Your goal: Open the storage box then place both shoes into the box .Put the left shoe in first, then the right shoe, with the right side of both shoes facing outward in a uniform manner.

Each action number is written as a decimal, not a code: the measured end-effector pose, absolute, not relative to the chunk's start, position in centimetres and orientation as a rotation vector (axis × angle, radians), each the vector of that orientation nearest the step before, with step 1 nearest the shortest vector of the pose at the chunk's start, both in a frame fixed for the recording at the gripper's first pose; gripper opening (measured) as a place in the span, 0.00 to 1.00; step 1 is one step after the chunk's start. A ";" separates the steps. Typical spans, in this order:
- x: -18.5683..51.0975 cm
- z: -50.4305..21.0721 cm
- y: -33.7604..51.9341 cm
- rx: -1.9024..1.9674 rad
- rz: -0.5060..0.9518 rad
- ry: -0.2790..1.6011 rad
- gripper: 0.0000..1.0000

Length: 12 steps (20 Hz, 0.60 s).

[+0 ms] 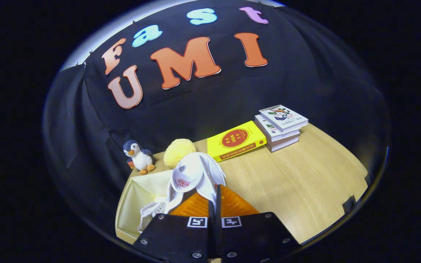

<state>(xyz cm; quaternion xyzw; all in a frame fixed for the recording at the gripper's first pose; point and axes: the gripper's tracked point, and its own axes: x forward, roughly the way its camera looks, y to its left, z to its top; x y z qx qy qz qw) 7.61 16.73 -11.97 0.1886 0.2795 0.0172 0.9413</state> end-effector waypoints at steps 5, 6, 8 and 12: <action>7.4 -11.5 23.4 0.374 0.037 0.577 0.00; 7.2 -11.8 24.5 0.370 0.041 0.588 0.00; 7.1 -12.8 26.1 0.355 0.038 0.613 0.00; 6.9 -14.7 27.3 0.281 0.010 0.635 0.00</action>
